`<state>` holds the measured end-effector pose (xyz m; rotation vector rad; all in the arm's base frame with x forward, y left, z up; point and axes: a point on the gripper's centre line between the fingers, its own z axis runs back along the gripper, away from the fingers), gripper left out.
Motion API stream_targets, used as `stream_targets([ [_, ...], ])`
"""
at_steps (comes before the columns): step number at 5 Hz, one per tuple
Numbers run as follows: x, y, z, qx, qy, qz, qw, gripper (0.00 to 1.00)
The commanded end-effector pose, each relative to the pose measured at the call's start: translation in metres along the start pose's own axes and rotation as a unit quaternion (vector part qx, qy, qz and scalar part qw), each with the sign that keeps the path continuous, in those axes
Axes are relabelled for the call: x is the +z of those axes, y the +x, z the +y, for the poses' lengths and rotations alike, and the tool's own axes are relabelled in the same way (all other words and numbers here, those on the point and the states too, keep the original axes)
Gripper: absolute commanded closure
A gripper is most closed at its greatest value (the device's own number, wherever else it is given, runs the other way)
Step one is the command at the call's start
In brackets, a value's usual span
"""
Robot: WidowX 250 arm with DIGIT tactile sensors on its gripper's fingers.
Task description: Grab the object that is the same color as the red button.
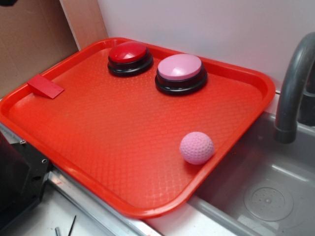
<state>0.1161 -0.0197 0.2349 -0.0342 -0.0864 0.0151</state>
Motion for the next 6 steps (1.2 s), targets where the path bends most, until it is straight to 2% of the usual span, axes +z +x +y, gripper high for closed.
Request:
stream_targets([
  [1, 0.0, 0.0, 0.0, 0.0, 0.0, 0.0, 1.0, 0.0],
  [2, -0.034, 0.005, 0.051, 0.123, 0.027, 0.057, 0.99, 0.0],
  [3, -0.038, 0.034, 0.103, 0.245, 0.049, 0.036, 0.968, 0.0],
  [4, -0.045, 0.058, 0.137, 0.36, 0.107, 0.041, 0.926, 0.0],
  [6, -0.045, 0.058, 0.137, 0.36, 0.107, 0.041, 0.926, 0.0],
])
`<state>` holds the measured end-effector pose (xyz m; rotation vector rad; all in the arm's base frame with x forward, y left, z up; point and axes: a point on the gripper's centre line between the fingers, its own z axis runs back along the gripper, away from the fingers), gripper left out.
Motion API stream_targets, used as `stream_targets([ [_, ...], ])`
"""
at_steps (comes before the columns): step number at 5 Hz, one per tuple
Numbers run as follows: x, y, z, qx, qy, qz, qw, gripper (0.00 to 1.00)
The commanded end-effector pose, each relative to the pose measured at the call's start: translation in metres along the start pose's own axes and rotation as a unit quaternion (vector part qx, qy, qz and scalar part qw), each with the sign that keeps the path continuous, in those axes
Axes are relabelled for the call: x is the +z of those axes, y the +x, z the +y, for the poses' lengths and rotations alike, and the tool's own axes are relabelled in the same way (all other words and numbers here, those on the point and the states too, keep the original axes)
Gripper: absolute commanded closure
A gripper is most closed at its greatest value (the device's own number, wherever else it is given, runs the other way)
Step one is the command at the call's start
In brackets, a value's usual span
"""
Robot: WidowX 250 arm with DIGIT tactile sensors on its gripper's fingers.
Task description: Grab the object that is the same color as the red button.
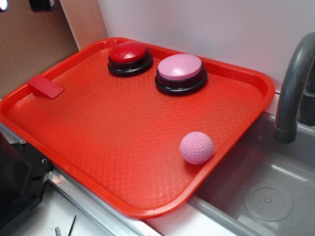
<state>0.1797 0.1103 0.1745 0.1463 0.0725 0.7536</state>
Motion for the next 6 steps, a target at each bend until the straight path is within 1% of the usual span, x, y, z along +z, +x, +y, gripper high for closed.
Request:
stream_targets([
  [1, 0.015, 0.001, 0.01, 0.006, -0.006, -0.027, 1.0, 0.0],
  [2, -0.03, 0.026, 0.014, 0.133, 0.039, -0.039, 0.99, 0.0],
  [3, -0.07, 0.042, 0.013, 0.254, 0.053, -0.02, 0.966, 0.0],
  [4, -0.103, 0.045, 0.007, 0.372, 0.06, -0.008, 0.926, 0.0],
  [5, -0.116, 0.036, 0.014, 0.478, -0.003, -0.018, 0.878, 0.0],
  [6, -0.108, 0.022, 0.025, 0.498, -0.011, -0.05, 0.866, 0.0],
])
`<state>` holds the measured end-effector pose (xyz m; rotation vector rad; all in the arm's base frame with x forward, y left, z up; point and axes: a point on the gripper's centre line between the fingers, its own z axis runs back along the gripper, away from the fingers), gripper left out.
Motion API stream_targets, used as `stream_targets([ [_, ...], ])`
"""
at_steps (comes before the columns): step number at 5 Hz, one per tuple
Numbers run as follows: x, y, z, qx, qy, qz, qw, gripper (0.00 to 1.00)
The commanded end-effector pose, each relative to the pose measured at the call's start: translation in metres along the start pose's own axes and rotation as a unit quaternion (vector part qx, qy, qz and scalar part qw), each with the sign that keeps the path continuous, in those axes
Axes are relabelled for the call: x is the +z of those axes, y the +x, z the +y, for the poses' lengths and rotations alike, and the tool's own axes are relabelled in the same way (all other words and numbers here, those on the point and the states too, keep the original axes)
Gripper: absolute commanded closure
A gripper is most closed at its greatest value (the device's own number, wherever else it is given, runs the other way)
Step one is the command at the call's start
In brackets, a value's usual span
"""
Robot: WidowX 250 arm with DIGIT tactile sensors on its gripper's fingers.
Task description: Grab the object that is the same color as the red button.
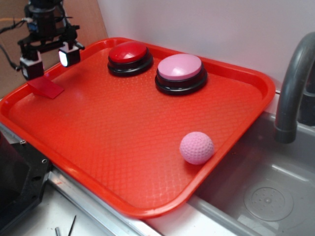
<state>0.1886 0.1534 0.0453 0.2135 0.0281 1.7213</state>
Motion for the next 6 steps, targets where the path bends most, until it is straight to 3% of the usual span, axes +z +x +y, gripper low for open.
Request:
stream_targets([
  [1, 0.026, 0.012, 0.049, 0.019, -0.08, -0.055, 0.995, 0.0],
  [3, 0.002, 0.028, 0.041, -0.033, -0.065, -0.103, 0.992, 0.0],
  [4, -0.003, 0.03, 0.022, -0.057, -0.058, -0.105, 0.991, 0.0],
  [6, -0.024, 0.028, 0.004, -0.07, -0.015, -0.104, 0.992, 0.0],
])
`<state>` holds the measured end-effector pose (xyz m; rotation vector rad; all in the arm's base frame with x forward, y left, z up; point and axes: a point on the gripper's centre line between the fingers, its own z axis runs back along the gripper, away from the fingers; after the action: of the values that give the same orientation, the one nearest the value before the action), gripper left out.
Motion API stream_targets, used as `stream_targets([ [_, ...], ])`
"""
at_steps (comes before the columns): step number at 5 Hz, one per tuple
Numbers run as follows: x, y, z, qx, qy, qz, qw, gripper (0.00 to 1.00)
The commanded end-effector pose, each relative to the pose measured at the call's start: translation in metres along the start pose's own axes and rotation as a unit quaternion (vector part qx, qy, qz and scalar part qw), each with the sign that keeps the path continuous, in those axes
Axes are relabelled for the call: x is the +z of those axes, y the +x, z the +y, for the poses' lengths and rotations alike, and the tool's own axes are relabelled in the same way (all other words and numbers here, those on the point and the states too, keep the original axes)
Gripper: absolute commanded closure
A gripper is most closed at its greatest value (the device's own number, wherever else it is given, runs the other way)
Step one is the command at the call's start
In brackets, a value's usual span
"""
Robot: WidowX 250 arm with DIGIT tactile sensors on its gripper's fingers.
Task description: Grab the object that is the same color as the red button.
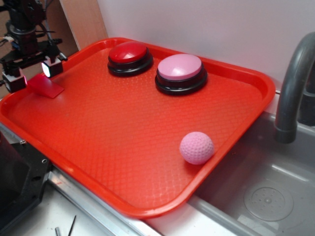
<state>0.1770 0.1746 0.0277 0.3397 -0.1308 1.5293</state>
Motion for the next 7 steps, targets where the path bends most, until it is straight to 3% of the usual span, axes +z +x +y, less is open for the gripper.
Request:
stream_targets([
  [1, -0.002, 0.004, 0.002, 0.019, 0.006, -0.016, 1.0, 0.0],
  [2, -0.004, 0.003, 0.003, 0.033, 0.01, -0.019, 0.999, 0.86],
  [3, -0.004, 0.0, 0.001, 0.036, 0.008, -0.018, 0.999, 1.0],
  [5, 0.021, -0.016, -0.008, 0.009, -0.01, 0.001, 1.0, 1.0],
  [7, 0.076, -0.048, -0.016, -0.06, -0.058, -0.027, 0.996, 1.0],
])
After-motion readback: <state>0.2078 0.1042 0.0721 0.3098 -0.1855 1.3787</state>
